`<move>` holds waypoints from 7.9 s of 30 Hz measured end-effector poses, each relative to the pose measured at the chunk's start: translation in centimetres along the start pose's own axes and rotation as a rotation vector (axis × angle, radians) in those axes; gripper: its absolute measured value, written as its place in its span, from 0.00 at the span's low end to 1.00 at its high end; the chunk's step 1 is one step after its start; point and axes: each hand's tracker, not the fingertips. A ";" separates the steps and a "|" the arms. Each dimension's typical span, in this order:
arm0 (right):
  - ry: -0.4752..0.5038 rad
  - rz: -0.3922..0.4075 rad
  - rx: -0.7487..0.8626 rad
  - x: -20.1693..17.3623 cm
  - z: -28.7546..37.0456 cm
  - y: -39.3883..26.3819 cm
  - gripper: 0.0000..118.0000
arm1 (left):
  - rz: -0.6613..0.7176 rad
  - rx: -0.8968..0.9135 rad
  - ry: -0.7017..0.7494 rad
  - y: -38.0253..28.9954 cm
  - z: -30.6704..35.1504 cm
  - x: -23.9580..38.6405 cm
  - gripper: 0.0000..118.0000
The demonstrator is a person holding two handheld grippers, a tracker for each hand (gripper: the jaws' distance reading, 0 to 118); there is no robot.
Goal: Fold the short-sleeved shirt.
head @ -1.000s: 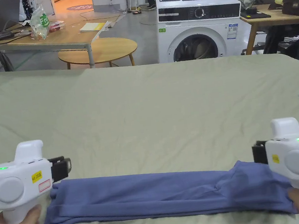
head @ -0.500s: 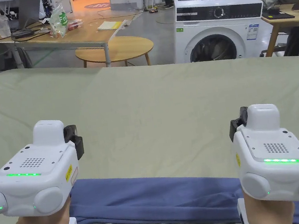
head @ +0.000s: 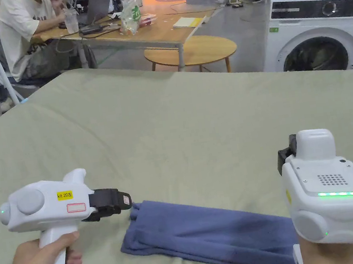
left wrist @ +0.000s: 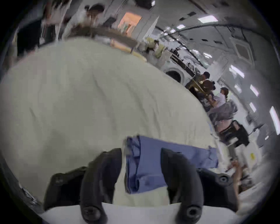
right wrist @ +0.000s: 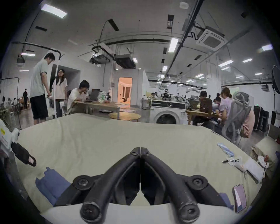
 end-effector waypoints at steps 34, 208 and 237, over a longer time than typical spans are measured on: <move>-0.001 0.015 -0.063 1.8 -0.8 -1.0 0.00 | 0.184 0.015 -0.266 0.1 2.0 -1.9 0.00; -0.053 -0.087 -0.116 9.9 3.9 -2.6 0.00 | -0.181 -0.309 -0.178 -4.5 -13.5 25.4 0.03; -0.045 -0.100 -0.013 7.1 1.9 -0.9 0.00 | -0.452 0.511 0.100 -4.8 -3.9 21.8 0.00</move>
